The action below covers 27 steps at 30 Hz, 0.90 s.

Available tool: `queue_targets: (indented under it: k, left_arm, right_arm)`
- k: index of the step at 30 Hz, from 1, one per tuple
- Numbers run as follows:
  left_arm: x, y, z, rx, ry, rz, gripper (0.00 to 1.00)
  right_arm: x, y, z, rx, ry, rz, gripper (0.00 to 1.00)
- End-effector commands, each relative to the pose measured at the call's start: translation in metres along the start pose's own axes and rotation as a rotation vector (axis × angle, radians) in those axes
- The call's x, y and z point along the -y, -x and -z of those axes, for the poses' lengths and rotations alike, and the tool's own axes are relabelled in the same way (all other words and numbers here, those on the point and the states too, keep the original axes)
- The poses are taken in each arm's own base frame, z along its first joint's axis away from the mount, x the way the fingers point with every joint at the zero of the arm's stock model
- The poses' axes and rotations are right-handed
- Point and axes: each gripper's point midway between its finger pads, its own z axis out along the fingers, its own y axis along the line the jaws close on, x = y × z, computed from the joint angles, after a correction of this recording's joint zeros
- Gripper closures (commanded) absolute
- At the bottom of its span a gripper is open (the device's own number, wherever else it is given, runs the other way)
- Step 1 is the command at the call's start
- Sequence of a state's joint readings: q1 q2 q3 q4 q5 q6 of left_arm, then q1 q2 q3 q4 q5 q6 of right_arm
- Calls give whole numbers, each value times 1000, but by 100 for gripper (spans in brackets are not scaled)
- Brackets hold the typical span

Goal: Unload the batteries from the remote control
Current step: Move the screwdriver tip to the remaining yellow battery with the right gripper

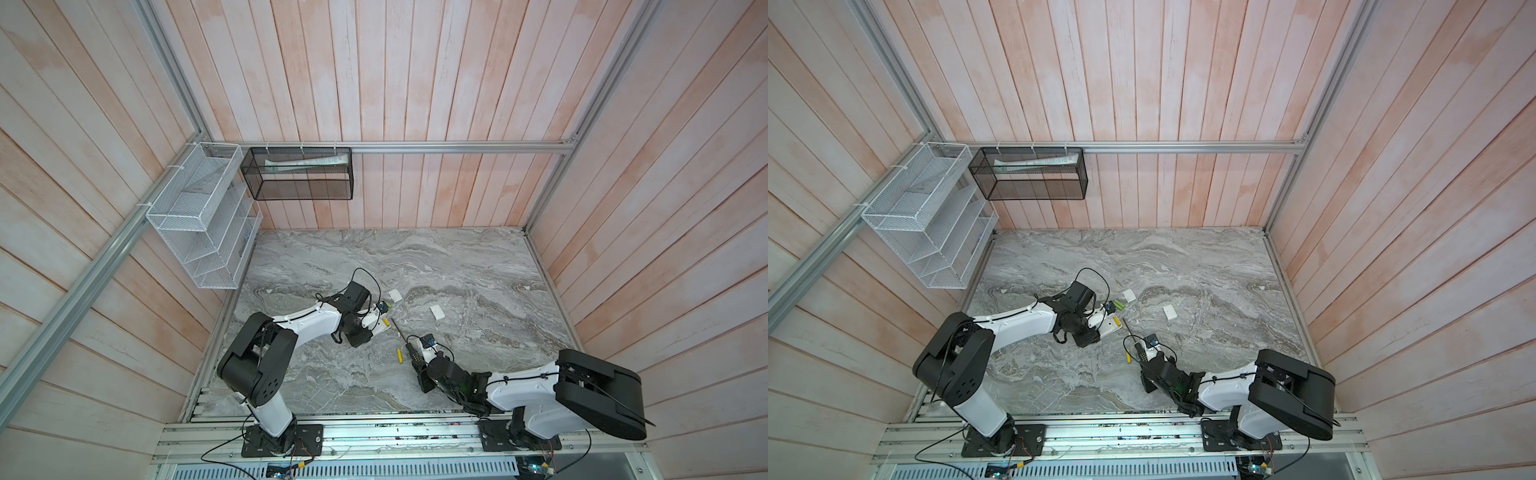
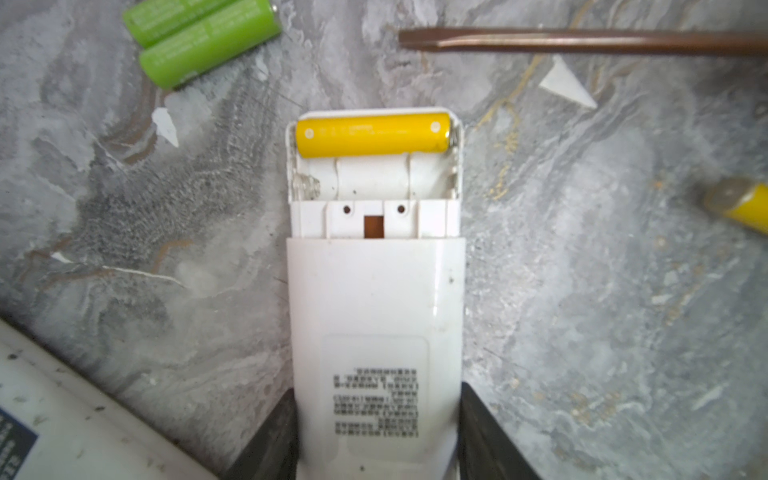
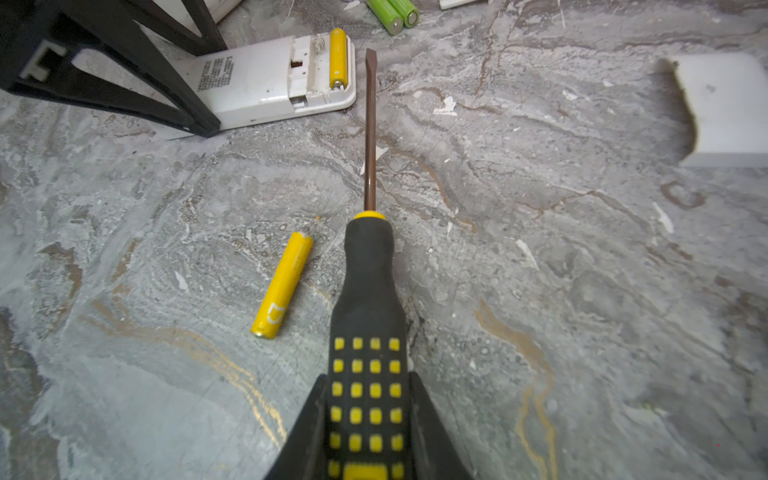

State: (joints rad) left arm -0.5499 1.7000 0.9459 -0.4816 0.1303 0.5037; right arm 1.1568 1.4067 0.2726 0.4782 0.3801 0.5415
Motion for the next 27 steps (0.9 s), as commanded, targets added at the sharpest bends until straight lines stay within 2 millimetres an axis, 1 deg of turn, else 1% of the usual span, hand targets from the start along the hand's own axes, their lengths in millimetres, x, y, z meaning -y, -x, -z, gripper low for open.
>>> queue_targets:
  k: [1, 3, 4, 7, 9, 11, 14, 18, 21, 27]
  left_arm:
    - [22, -29, -14, -112, -95, 22, 51]
    - [20, -27, -14, -106, -84, 29, 50]
    - [18, -27, -13, -104, -76, 36, 50]
    - [8, -25, -12, -84, -53, 76, 50]
    - [-1, -26, -11, -82, -29, 110, 50]
    - [-4, -28, -11, -86, -28, 128, 50]
    - [-4, -32, -12, -102, -28, 126, 51]
    - [-6, -34, -11, -112, -15, 133, 51]
    - [-7, -32, -10, -111, -6, 147, 50]
    - [-7, -31, -14, -141, 28, 200, 51]
  right_arm:
    - [14, -6, -2, -39, -80, 1, 100]
    - [9, 1, 0, -25, -64, 6, 100]
    - [2, 6, 2, -15, -28, 19, 100]
    - [-24, 24, 20, 61, 115, 56, 100]
    - [-30, 29, 30, 75, 160, 56, 100]
    - [-30, 31, 36, 74, 166, 45, 100]
    - [-23, 35, 41, 54, 125, 22, 100]
    - [-13, 36, 47, -13, 45, -23, 100]
    - [-10, 37, 53, -76, 1, -51, 100]
    - [-21, 38, 58, -186, -2, -75, 100]
